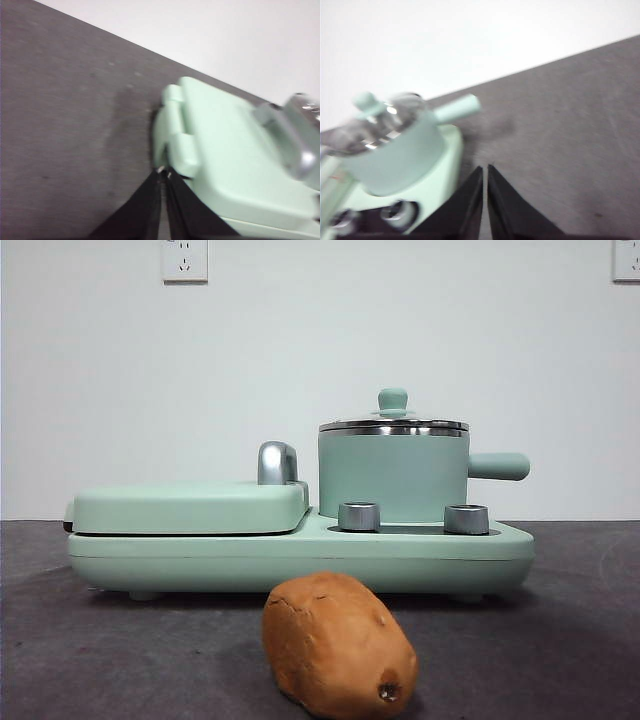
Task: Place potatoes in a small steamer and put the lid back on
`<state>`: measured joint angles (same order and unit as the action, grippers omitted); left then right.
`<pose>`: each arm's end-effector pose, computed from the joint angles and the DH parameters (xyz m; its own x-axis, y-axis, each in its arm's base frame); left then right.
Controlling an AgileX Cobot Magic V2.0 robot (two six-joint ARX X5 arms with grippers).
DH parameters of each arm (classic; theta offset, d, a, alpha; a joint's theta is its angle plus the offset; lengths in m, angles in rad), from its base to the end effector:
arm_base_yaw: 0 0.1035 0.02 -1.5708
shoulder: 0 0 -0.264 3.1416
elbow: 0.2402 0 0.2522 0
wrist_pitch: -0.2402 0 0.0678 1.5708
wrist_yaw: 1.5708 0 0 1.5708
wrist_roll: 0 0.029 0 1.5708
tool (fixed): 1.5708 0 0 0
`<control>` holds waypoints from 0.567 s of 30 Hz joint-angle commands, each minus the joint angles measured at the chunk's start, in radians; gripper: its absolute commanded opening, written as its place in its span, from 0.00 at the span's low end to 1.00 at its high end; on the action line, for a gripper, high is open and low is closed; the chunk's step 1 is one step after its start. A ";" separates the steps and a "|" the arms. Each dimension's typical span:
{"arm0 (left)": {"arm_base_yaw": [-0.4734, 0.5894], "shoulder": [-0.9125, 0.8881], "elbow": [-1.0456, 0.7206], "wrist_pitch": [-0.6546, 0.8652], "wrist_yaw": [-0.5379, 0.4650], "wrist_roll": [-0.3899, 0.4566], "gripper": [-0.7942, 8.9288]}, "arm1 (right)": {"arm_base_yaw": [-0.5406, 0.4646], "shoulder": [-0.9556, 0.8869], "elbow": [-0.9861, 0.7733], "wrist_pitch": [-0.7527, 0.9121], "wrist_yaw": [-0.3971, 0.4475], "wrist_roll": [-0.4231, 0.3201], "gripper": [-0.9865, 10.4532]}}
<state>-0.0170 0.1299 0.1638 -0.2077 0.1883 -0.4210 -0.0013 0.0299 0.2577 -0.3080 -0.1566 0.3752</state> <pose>0.0957 -0.0071 0.1893 0.9642 -0.2036 -0.1699 0.1128 0.8948 -0.4321 0.0773 0.0044 0.2174 0.9848 0.1547 -0.0791 -0.1141 0.9192 0.3769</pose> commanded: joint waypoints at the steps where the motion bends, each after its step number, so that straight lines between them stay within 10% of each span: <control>1: -0.014 0.055 0.078 -0.026 0.053 -0.036 0.10 | 0.008 0.050 0.089 -0.041 -0.040 0.029 0.10; 17: -0.115 0.449 0.578 -0.227 0.372 0.074 0.10 | 0.015 0.482 0.539 -0.295 -0.523 -0.121 0.10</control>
<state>-0.1295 0.5644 0.7094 -0.4400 0.5434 -0.3920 0.0124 0.4915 0.7700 -0.6022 -0.6479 0.2996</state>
